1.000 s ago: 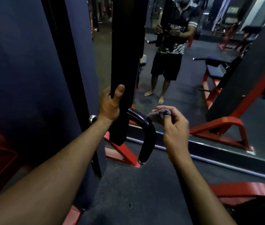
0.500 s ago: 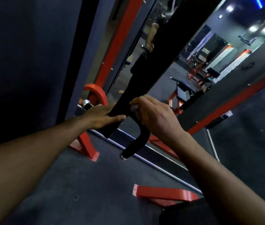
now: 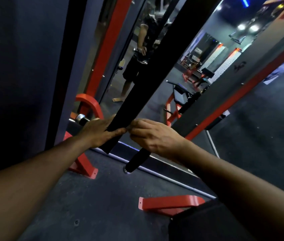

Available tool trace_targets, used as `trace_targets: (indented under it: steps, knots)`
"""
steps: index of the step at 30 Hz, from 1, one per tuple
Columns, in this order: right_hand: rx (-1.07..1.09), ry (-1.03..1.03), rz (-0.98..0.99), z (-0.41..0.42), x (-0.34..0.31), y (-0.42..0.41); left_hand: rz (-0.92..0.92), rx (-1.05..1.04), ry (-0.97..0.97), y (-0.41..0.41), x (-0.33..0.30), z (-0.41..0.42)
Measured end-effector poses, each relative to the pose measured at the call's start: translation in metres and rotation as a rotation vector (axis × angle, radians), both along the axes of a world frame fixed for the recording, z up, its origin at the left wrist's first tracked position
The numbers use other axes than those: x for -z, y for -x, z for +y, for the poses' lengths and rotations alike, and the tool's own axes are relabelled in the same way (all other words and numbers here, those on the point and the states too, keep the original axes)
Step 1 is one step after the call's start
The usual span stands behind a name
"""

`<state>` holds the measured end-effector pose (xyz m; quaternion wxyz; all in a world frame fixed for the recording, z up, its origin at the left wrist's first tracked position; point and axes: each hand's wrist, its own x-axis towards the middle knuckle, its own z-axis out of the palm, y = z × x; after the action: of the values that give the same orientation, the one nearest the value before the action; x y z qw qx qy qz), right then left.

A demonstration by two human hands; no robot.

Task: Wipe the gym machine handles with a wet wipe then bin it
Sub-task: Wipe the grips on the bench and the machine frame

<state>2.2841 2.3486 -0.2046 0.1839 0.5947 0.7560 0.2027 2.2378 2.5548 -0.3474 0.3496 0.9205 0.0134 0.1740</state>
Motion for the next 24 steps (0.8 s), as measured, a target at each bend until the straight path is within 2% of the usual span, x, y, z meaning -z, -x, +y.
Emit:
trace_targets:
  steps: [6, 15, 19, 21, 24]
  knots:
    - [0.036, 0.208, -0.143, -0.009, 0.001, 0.003, 0.008, -0.007, -0.023, 0.005, -0.003, -0.001]
    - [0.374, 0.186, -0.248, -0.021, 0.06, 0.05, 0.007, -0.02, -0.075, 0.012, -0.002, -0.003]
    - [0.599, 0.264, -0.342, -0.014, 0.093, 0.059, -0.026, -0.022, -0.093, 0.016, -0.002, -0.003]
    - [0.677, 0.358, -0.324, -0.009, 0.105, 0.058, -0.024, -0.03, -0.097, 0.017, -0.002, -0.004]
    - [0.64, 0.467, -0.228, 0.001, 0.093, 0.064, -0.029, -0.043, -0.117, 0.019, -0.002, -0.004]
